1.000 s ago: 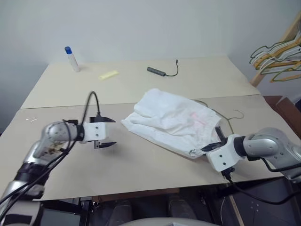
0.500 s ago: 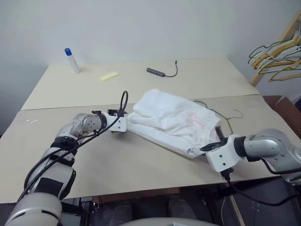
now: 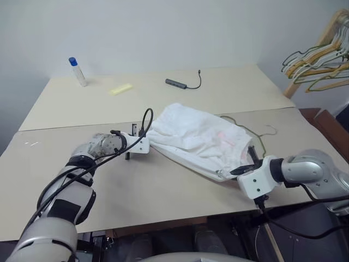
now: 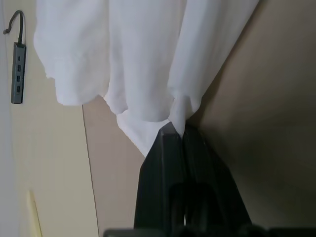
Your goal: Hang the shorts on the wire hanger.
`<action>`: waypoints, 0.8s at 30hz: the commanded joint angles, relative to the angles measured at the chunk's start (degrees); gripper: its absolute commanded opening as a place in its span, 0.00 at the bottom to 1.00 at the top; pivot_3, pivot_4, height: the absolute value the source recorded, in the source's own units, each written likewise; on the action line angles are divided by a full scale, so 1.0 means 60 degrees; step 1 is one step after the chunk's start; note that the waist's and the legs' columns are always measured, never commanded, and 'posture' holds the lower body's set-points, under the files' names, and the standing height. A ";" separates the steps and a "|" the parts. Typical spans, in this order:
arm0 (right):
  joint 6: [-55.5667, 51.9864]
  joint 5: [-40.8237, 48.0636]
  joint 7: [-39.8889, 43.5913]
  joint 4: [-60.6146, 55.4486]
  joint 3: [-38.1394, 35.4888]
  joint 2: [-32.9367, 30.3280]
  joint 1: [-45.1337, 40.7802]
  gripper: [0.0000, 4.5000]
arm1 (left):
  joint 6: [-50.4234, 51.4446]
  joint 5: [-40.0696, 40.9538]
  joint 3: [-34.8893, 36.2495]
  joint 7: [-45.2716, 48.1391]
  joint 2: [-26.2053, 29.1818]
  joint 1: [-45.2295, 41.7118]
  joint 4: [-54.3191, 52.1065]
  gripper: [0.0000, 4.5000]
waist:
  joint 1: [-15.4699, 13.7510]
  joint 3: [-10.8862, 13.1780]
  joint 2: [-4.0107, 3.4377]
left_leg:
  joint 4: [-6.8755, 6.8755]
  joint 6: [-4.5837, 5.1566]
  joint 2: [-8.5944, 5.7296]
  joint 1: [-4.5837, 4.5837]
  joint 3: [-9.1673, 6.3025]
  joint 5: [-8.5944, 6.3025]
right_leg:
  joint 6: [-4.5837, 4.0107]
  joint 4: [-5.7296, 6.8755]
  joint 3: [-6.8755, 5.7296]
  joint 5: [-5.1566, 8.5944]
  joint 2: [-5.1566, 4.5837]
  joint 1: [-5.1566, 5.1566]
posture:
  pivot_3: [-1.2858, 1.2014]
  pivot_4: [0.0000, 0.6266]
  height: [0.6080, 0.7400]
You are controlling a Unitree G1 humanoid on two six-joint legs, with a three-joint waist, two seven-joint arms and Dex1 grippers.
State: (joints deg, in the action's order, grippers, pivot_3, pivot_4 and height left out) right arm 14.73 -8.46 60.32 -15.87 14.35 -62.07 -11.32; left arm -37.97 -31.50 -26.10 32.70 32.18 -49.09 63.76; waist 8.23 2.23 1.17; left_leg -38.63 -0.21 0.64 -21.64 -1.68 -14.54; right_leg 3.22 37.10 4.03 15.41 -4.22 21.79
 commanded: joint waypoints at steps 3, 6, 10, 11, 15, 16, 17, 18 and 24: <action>0.1613 -0.0109 -0.1168 0.1037 -0.0656 0.0792 -0.0572 0.00 | -0.1118 0.1540 0.0657 0.2438 0.1593 0.0398 -0.1131 0.01 | 0.0398 0.0000 0.0008 | 0.0003 -0.0001 0.0006 -0.0024 -0.0002 0.0000 | -0.0005 0.0005 0.0003 -0.0003 0.0003 0.0031 | 0.42 0.00 1.00; 0.2660 -0.0679 -0.1883 0.2118 -0.0636 0.1196 -0.1127 0.00 | -0.0794 0.2918 0.1203 0.3945 0.2729 0.1398 -0.2934 0.01 | 0.0732 0.0001 0.0005 | 0.0011 -0.0001 0.0009 -0.0034 -0.0007 0.0000 | -0.0006 0.0015 0.0008 -0.0003 -0.0007 0.0052 | 0.43 0.00 1.00; 0.3960 -0.1607 -0.2882 0.3698 -0.0455 0.1608 -0.2132 0.00 | 0.0371 0.4321 0.2060 0.4885 0.4231 0.3470 -0.6033 0.01 | 0.0925 0.0004 0.0000 | 0.0022 0.0000 0.0006 -0.0025 -0.0065 0.0000 | -0.0005 0.0024 0.0020 -0.0003 -0.0024 0.0053 | 0.45 0.00 1.00; 0.4449 -0.1923 -0.3234 0.4151 -0.0401 0.1679 -0.2411 0.00 | 0.0719 0.4625 0.2326 0.4967 0.4537 0.4026 -0.6751 0.01 | 0.0922 0.0005 -0.0001 | 0.0025 0.0000 0.0011 -0.0019 -0.0082 0.0000 | -0.0005 0.0030 0.0027 -0.0003 -0.0025 0.0054 | 0.45 0.00 1.00; 0.5478 -0.1856 -0.3816 0.5146 -0.0370 0.1988 -0.3016 0.00 | 0.2131 0.5757 0.3633 0.5145 0.5633 0.6307 -0.9338 0.01 | 0.0830 0.0009 -0.0006 | 0.0035 0.0000 0.0016 0.0006 -0.0101 0.0000 | -0.0003 0.0072 0.0028 0.0001 -0.0028 0.0054 | 0.47 0.00 1.00; 0.5688 -0.1684 -0.3773 0.5235 -0.0342 0.1975 -0.3066 0.00 | 0.2413 0.5997 0.4001 0.5205 0.5878 0.6868 -0.9893 0.01 | 0.0782 0.0012 -0.0008 | 0.0041 0.0000 0.0019 0.0011 -0.0106 0.0000 | -0.0006 0.0081 0.0026 0.0004 -0.0024 0.0055 | 0.47 0.00 1.00; 0.5913 -0.1485 -0.3678 0.5298 -0.0291 0.1914 -0.3068 0.00 | 0.2647 0.6223 0.4372 0.5285 0.6089 0.7429 -1.0421 0.01 | 0.0717 0.0014 -0.0009 | 0.0046 0.0000 0.0020 0.0013 -0.0115 0.0000 | -0.0010 0.0084 0.0021 0.0007 -0.0021 0.0055 | 0.47 0.00 1.00; 0.6092 -0.1190 -0.3465 0.5283 -0.0220 0.1792 -0.2993 0.00 | 0.2900 0.6513 0.4790 0.5439 0.6294 0.8069 -1.0968 0.01 | 0.0663 0.0015 -0.0011 | 0.0050 0.0000 0.0021 0.0022 -0.0116 0.0000 | -0.0013 0.0087 0.0021 0.0009 -0.0019 0.0050 | 0.47 0.00 1.00; 0.6906 0.0101 -0.2306 0.4812 0.0285 0.0766 -0.2079 0.00 | 0.4266 0.7982 0.7115 0.6874 0.6669 1.1398 -1.3536 0.01 | 0.0317 0.0024 -0.0017 | 0.0059 0.0001 0.0029 0.0072 -0.0090 -0.0001 | -0.0027 0.0076 0.0031 0.0023 -0.0028 0.0006 | 0.48 0.00 1.00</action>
State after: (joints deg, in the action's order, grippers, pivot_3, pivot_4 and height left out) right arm 55.68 -10.37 45.24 14.01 17.30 -55.85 -23.78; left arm -14.53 14.71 12.65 71.82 71.35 18.28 -15.18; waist 10.13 2.38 1.06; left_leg -38.27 -0.20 0.82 -21.11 -2.18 -14.54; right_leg 3.02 37.53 4.20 15.58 -4.37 21.70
